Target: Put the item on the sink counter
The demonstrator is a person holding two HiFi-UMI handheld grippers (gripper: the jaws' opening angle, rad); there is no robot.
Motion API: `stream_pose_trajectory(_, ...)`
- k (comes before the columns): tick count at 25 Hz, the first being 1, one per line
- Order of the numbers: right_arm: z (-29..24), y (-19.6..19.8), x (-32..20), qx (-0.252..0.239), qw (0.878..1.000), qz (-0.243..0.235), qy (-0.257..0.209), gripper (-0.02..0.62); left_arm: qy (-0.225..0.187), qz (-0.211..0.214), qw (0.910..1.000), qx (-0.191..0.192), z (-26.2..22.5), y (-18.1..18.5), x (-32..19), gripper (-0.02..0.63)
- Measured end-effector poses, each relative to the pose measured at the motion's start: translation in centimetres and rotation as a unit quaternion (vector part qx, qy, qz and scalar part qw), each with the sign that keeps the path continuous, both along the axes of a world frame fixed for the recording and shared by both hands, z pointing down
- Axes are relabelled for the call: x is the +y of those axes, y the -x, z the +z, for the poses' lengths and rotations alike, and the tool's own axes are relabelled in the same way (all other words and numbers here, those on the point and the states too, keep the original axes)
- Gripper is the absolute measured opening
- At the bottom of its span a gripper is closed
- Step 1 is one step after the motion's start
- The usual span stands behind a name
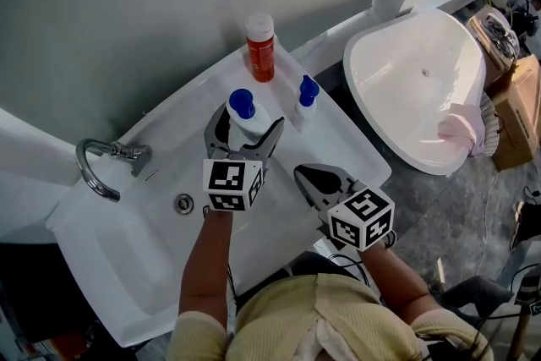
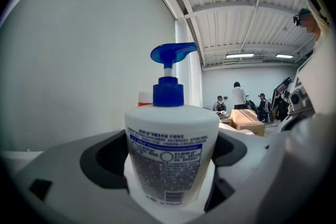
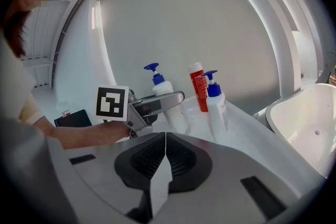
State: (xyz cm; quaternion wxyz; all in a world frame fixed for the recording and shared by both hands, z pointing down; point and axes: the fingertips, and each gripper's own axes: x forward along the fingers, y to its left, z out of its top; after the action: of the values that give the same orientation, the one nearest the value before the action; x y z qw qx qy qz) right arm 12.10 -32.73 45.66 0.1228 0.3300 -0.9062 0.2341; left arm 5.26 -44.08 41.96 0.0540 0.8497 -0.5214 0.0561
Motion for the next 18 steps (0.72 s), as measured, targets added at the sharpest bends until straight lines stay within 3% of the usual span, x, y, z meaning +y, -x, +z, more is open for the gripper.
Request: stream_pose_trajectory(18, 1.1, -0.8, -1.2, 0.009, 1.000, -0.010, 0.003, 0.026, -0.010, -0.009, 0.9998, -0.017, 1.8, -1.2, -5.1, 0.480)
